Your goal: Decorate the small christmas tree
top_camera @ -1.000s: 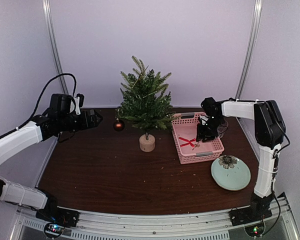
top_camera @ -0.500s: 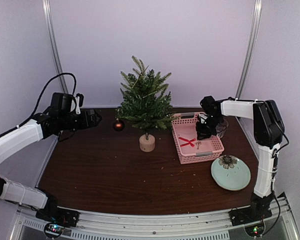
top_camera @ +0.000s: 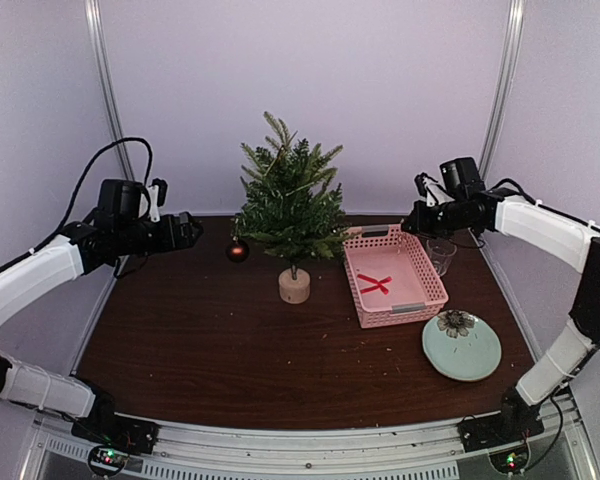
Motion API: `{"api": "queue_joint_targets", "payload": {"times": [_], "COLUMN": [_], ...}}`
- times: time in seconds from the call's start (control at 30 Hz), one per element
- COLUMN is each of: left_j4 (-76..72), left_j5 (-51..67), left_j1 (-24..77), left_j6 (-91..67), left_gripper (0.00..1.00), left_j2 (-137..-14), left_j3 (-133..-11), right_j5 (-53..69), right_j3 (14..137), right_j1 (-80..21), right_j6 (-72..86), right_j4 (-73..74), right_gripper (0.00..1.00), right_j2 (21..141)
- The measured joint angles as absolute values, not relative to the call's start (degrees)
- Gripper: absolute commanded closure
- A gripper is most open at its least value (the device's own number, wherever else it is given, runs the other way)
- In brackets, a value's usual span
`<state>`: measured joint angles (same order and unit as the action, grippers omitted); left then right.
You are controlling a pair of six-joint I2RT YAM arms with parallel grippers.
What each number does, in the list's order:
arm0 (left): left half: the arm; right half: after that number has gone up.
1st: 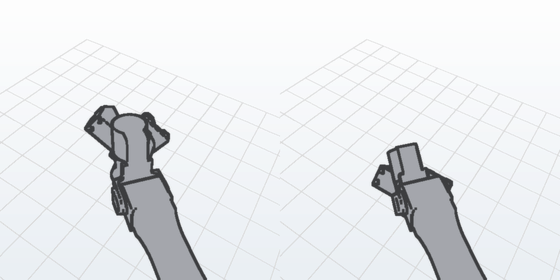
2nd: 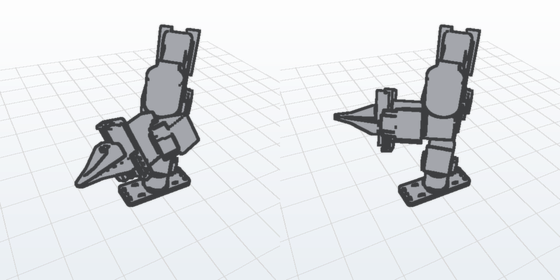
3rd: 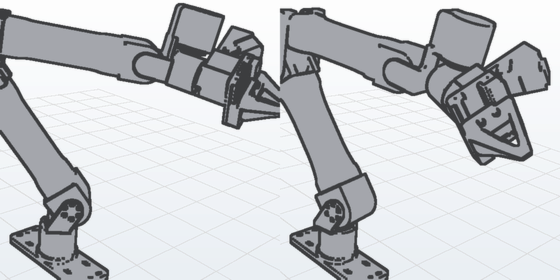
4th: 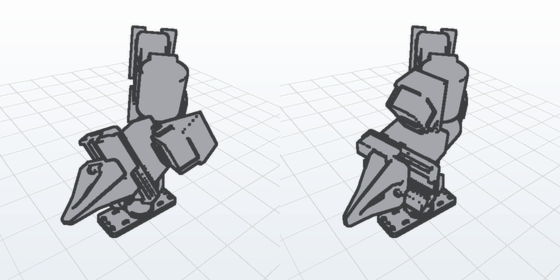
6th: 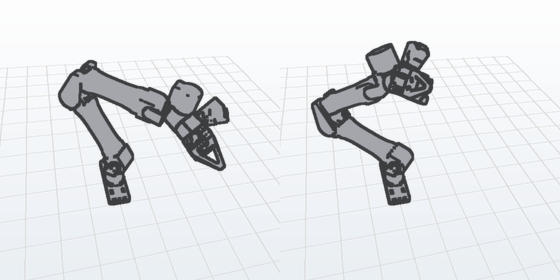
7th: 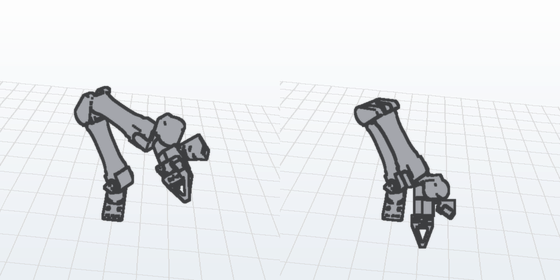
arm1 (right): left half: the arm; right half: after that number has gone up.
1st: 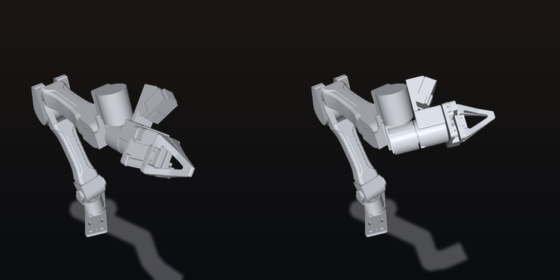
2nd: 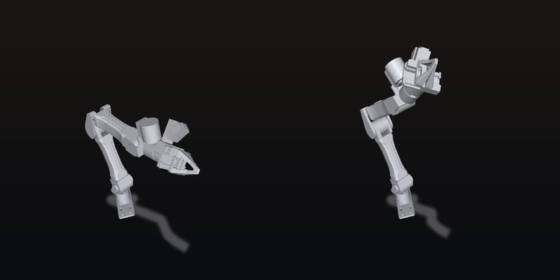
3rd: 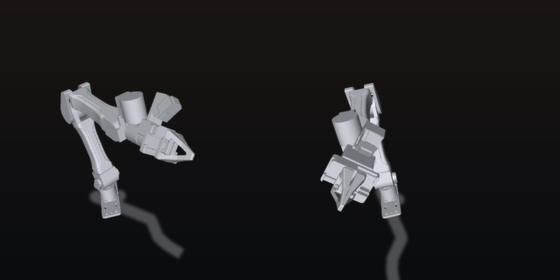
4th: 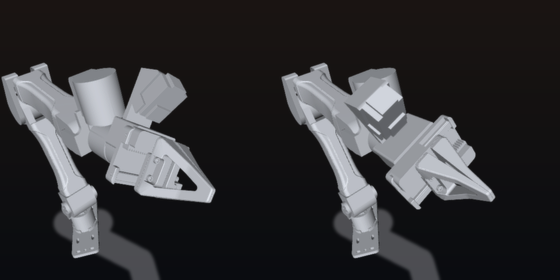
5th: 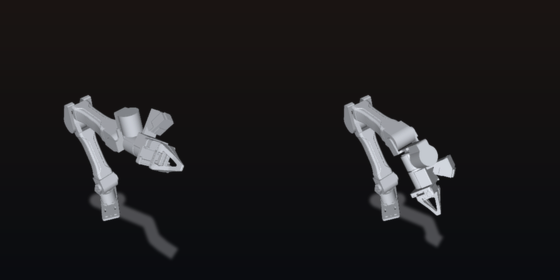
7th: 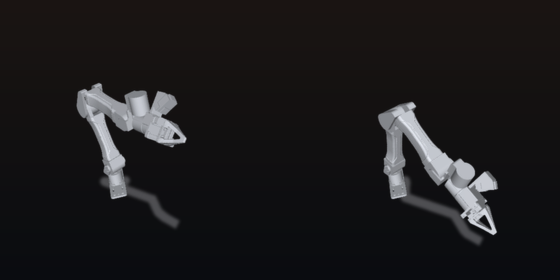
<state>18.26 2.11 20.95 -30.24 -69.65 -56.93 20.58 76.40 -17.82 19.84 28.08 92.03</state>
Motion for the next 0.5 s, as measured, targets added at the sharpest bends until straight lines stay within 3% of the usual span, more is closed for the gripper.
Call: {"api": "queue_joint_targets", "payload": {"times": [0.3,0.4,0.5], "left_j4": [18.04,17.74,18.24], "left_j5": [6.42,10.22,12.91], "left_j1": [20.99,21.12,21.74], "left_j6": [-26.5,-23.77,-20.27], "left_gripper": [0.03,0.19,0.22], "left_j2": [-67.79,-64.31,-60.05], "left_j3": [-56.99,-57.01,-58.04], "right_j5": [22.5,22.48,22.04], "right_j3": [65.58,65.49,65.54], "right_j1": [-25.58,-29.43,-32.58], "right_j6": [21.26,21.34,21.93], "right_j4": [9.47,5.43,3.29], "right_gripper": [1.0,1.0,1.0], "right_j2": [74.06,70.91,69.08]}}
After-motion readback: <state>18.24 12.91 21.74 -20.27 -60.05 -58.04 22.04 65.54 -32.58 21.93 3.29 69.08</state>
